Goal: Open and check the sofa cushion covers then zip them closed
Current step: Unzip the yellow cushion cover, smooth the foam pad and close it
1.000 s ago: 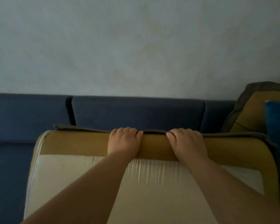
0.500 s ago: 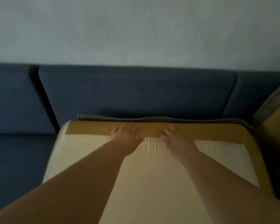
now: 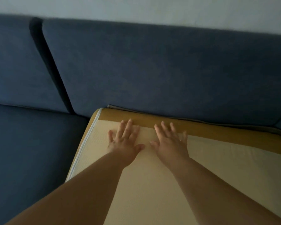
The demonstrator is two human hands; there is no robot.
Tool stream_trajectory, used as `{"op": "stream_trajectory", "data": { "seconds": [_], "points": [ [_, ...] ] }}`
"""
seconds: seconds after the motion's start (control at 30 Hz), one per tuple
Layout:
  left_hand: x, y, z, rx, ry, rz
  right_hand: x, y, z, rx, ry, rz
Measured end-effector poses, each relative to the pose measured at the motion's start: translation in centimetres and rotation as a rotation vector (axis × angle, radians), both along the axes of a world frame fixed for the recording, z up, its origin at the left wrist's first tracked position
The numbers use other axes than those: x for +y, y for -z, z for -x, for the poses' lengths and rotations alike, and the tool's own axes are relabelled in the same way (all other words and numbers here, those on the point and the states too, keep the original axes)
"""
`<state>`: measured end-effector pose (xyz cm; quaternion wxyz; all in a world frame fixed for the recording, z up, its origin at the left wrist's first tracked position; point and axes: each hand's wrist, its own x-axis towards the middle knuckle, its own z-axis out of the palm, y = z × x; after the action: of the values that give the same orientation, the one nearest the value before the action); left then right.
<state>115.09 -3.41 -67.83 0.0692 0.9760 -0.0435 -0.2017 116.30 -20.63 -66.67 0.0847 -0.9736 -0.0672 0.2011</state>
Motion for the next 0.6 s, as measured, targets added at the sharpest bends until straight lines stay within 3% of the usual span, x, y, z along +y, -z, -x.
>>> {"op": "stream_trajectory", "data": {
  "seconds": [0.33,0.6],
  "points": [
    [2.4,6.5,0.5,-0.121,-0.023,-0.042,3.6,6.2,-0.7,0.013,0.029,0.026],
    [2.5,8.8,-1.1,-0.036,-0.032,-0.058,4.0,9.6,-1.0,-0.090,0.013,0.047]
  ]
}}
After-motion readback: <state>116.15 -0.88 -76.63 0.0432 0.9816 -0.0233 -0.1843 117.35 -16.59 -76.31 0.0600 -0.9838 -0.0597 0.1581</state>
